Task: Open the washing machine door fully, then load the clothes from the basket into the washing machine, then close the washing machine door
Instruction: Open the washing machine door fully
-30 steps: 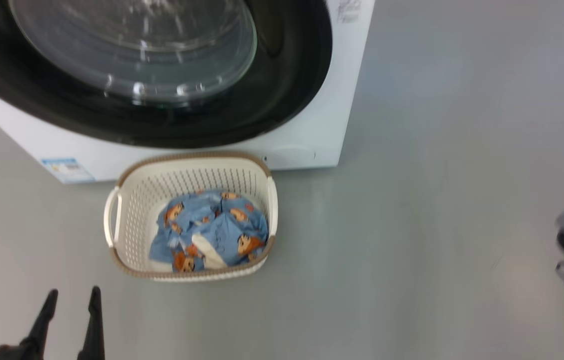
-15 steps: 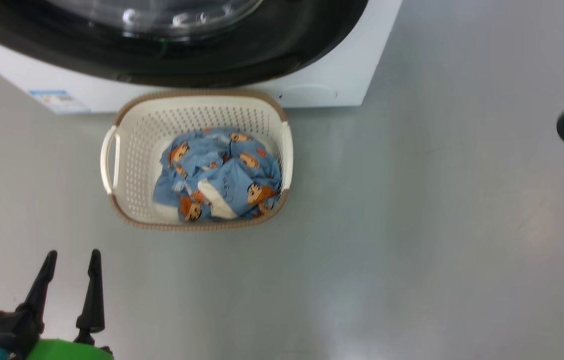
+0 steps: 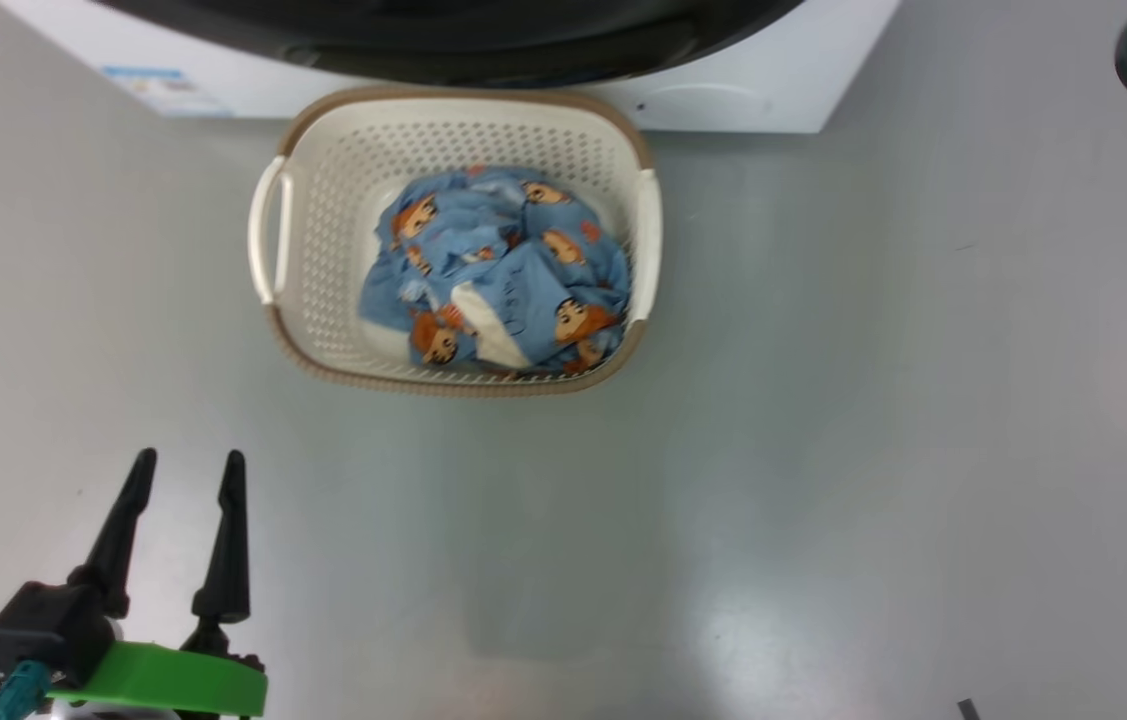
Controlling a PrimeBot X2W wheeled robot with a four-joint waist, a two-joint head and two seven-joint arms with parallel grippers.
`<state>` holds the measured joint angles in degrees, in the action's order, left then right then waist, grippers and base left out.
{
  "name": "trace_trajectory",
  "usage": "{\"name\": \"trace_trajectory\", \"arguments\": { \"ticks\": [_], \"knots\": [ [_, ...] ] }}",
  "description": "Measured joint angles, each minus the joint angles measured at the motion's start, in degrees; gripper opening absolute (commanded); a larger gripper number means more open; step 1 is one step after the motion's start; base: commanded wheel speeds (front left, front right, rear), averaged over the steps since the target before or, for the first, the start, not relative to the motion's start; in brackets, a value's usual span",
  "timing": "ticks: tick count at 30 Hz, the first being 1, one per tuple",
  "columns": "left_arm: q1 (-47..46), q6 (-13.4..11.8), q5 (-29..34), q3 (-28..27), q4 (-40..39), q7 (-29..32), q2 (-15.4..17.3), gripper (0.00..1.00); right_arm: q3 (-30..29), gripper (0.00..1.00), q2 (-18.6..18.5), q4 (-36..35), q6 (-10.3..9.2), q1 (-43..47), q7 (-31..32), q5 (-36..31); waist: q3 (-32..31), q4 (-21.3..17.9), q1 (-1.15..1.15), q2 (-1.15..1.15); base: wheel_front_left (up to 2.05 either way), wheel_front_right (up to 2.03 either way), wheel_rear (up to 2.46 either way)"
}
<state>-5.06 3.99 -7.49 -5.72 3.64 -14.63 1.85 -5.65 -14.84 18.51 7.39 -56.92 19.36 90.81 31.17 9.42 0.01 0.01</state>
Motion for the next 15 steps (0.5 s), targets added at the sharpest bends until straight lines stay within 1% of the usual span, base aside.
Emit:
{"name": "trace_trajectory", "arguments": {
  "ticks": [5, 11, 15],
  "knots": [
    [0.0, -0.7, -1.0, 1.9, -0.7, 0.0, 0.0, 1.00, 3.0, 0.00, -0.2, 0.5, 0.00, -3.4, 3.1, -0.7, 1.7, 2.3, 0.00, 0.00, 0.00, 0.00, 0.00],
    [0.0, -1.7, -1.5, 3.2, -0.8, 0.0, -0.1, 1.00, 4.7, 0.00, -1.0, 0.7, 0.00, -6.2, 4.8, -1.1, 3.3, 4.8, 0.00, 0.00, 0.00, 0.00, 0.00],
    [0.1, -1.7, -2.0, 3.7, -0.9, 0.0, -0.1, 1.00, 5.3, 0.00, -1.5, 0.9, 0.00, -7.7, 5.6, -1.4, 4.4, 6.0, 0.00, 0.00, 0.00, 0.00, 0.00]
  ]
}}
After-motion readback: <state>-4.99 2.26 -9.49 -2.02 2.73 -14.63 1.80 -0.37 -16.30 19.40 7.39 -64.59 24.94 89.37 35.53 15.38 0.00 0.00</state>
